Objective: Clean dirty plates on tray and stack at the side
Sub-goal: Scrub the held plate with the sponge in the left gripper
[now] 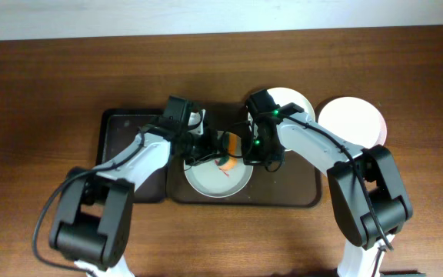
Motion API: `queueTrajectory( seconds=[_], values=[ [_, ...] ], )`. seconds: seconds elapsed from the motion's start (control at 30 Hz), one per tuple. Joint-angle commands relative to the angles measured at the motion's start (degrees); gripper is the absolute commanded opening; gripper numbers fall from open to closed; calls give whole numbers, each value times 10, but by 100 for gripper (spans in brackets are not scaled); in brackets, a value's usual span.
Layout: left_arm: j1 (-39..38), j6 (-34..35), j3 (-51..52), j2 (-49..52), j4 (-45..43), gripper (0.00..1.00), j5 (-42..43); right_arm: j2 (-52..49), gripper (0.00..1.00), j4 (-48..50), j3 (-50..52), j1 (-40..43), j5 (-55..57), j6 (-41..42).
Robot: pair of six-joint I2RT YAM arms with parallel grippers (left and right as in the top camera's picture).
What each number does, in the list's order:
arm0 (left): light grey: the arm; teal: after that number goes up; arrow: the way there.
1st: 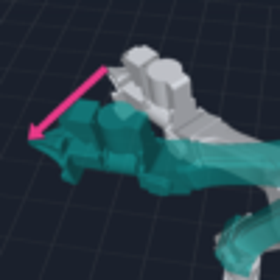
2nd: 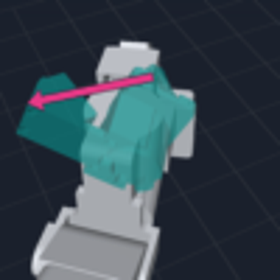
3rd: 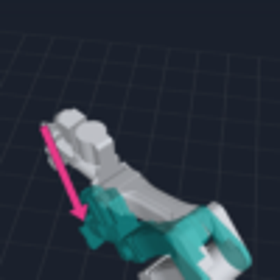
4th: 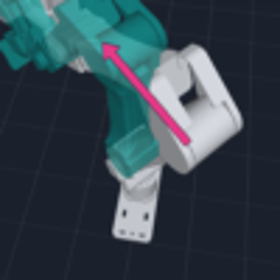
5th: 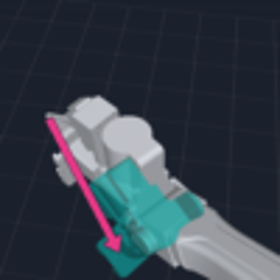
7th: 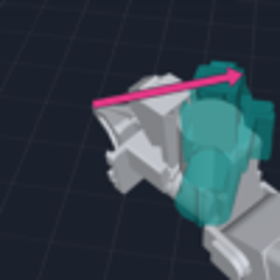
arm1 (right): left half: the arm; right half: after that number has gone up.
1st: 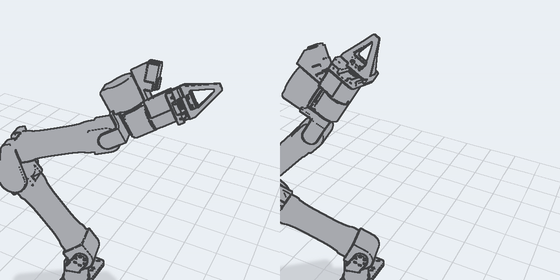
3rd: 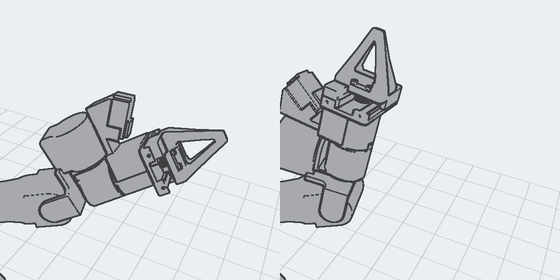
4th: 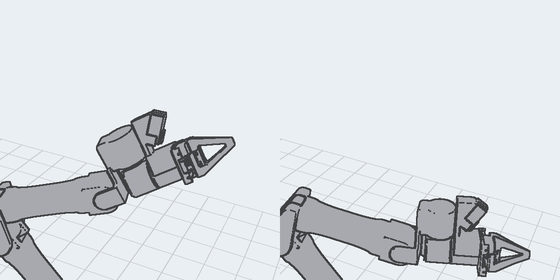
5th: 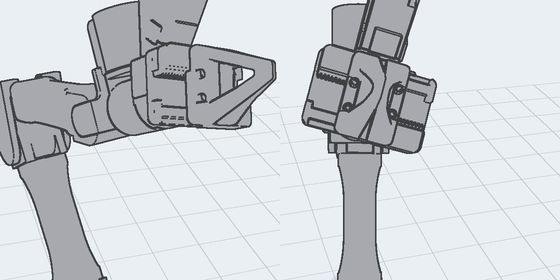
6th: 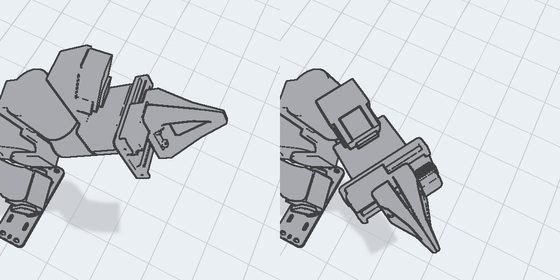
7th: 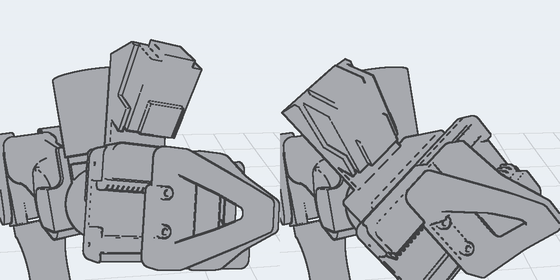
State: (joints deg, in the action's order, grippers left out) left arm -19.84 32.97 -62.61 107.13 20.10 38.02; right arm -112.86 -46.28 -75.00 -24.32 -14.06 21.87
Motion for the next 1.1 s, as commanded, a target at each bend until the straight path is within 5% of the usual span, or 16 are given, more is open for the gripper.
queueTrajectory(
  seconds=[0.0, 0.2, 0.57, 0.77, 0.93, 1.07],
  values=[
    [-4, 4, 0, 48, -19, 0, 94, 9, 5, 0, -2, 0, 13, -6],
    [-12, -3, 0, 103, -15, 0, 87, 9, 5, 0, -2, 0, 13, -6],
    [-10, -56, -1, -7, 137, 0, -259, 9, 4, 0, -2, 0, 13, -6],
    [-11, -108, -8, -55, 140, 0, -187, 9, 4, 0, -2, 0, 13, -6],
    [-20, -15, -2, -70, 132, 0, -183, 9, 4, -1, -2, 0, 12, -6],
    [-48, -15, -2, -49, 114, 0, -167, 9, 4, -1, -2, 0, 12, -6]
  ],
)
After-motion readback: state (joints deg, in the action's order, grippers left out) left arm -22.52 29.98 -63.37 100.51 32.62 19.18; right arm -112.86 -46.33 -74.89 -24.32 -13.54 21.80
